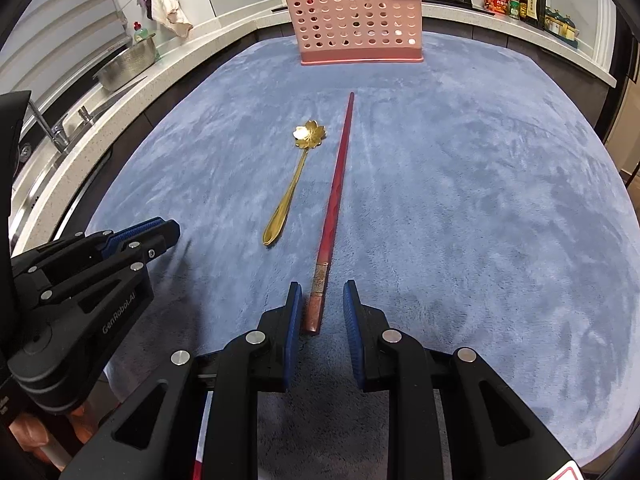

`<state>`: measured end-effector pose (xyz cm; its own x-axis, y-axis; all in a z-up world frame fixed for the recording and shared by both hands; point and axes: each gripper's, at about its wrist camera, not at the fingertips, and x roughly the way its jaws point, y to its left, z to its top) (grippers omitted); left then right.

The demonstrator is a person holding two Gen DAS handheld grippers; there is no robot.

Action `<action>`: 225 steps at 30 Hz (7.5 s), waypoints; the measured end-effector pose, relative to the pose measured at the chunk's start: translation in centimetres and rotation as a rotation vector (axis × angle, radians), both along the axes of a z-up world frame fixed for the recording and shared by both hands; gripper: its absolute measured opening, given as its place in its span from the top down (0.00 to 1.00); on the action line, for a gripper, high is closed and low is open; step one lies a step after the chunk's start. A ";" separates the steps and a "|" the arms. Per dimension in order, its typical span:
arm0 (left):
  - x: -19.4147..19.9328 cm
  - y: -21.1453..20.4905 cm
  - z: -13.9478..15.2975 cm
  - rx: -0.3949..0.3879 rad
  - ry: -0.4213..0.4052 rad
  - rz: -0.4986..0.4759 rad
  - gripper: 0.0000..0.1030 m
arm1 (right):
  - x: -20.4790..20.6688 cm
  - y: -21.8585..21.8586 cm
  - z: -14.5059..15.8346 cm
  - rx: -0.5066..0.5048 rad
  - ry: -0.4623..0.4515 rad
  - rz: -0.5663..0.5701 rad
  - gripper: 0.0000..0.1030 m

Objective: Organize utensils

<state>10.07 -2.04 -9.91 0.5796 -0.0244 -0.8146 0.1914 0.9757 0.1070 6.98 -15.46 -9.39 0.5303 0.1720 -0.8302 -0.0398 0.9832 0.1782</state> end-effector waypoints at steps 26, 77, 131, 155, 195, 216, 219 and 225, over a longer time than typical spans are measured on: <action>1.1 -2.3 -0.2 -0.015 0.016 -0.036 0.76 | 0.0 -2.6 0.1 0.005 -0.013 -0.096 0.93; 2.1 -5.0 -1.0 -0.154 0.105 -0.083 0.99 | 0.1 -4.7 0.4 0.056 -0.015 -0.129 0.93; 25.0 -4.3 26.1 -0.174 -0.190 -0.054 0.99 | 23.0 -10.5 32.6 0.099 -0.604 -0.149 0.93; 29.4 -5.8 19.1 -0.162 -0.028 -0.046 0.99 | 30.6 -9.6 23.7 0.070 -0.428 -0.143 0.93; 17.8 -3.3 19.4 -0.305 -0.081 -0.049 0.71 | 15.5 -9.8 19.2 -0.019 -0.342 -0.156 0.57; 9.9 -3.8 14.8 -0.157 -0.095 -0.017 0.69 | 6.7 -8.7 14.6 -0.052 -0.224 -0.175 0.54; 9.4 -3.8 14.2 -0.146 -0.092 -0.012 0.66 | 6.2 -8.5 14.0 -0.050 -0.210 -0.173 0.50; 8.8 -3.9 13.2 -0.118 -0.088 -0.001 0.62 | 6.0 -8.3 13.7 -0.065 -0.195 -0.178 0.49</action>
